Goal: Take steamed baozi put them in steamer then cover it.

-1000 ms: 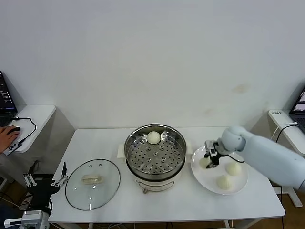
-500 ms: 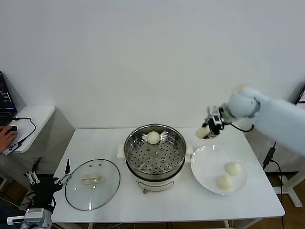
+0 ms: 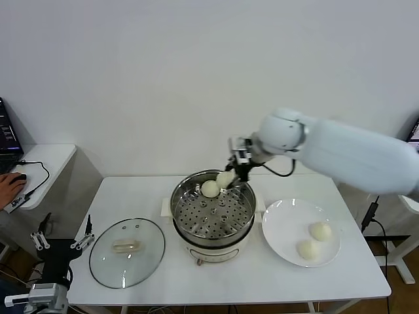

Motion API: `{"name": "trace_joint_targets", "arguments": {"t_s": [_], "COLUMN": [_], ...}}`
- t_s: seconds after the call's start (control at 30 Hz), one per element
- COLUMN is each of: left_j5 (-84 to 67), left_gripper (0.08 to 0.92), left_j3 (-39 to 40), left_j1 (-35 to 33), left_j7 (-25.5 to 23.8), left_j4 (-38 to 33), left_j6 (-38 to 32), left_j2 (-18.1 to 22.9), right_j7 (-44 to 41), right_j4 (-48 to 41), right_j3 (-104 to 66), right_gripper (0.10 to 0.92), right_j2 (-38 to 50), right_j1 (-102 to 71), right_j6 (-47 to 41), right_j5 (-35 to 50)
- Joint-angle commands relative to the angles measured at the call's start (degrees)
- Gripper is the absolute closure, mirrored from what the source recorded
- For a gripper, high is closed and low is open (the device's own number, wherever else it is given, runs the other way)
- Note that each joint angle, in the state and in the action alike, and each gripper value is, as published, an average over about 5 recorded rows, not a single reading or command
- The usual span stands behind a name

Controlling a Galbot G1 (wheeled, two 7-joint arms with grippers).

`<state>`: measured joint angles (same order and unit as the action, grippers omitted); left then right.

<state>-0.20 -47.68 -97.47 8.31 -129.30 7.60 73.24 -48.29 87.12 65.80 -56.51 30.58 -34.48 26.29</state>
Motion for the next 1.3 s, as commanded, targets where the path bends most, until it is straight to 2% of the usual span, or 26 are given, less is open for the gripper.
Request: {"name": "trace_joint_targets", "arguments": {"t_s": [0.03, 0.3, 0.43, 0.67, 0.77, 0.87, 1.03, 1.3], "left_j5": [0.1, 0.11, 0.1, 0.22, 0.27, 0.27, 0.17, -0.02], "left_gripper": [0.177, 0.177, 0.177, 0.177, 0.177, 0.177, 0.177, 0.177], "left_j3": [-0.46, -0.81, -0.85, -0.61, -0.45, -0.41, -0.56, -0.23], "left_j1": [-0.04, -0.3, -0.19, 0.09, 0.18, 0.2, 0.27, 0.44], "left_j7": [-0.04, -0.06, -0.07, -0.11, -0.13, -0.14, -0.16, -0.31], "left_j4": [-0.02, 0.12, 0.21, 0.39, 0.46, 0.43, 0.25, -0.22], "left_j6": [-0.02, -0.17, -0.16, -0.15, -0.15, -0.15, -0.1, 0.01], "left_j2": [0.15, 0.17, -0.04, -0.01, 0.05, -0.01, -0.21, -0.86], "right_j7": [4.97, 6.25, 6.2, 6.06, 5.72, 4.41, -0.63, -12.78], "right_j4": [-7.53, -12.16, -13.47, -14.3, -14.15, -13.09, -8.46, -0.18], "right_j3": [0.98, 0.49, 0.22, -0.06, -0.24, -0.7, 0.31, 2.12], "right_gripper": [0.508, 0.491, 0.46, 0.454, 0.412, 0.331, 0.217, 0.203], "right_j2": [-14.69, -18.3, -18.89, -19.04, -18.61, -17.58, -12.82, 2.62], "right_j1": [-6.08, -10.44, -11.35, -12.13, -11.96, -10.89, -5.87, 4.54], "right_j6": [-3.77, -4.65, -4.63, -4.67, -4.57, -4.21, -3.06, 4.14], "right_j5": [2.78, 0.26, -1.01, -1.75, -1.56, -0.81, -0.83, -7.86]}}
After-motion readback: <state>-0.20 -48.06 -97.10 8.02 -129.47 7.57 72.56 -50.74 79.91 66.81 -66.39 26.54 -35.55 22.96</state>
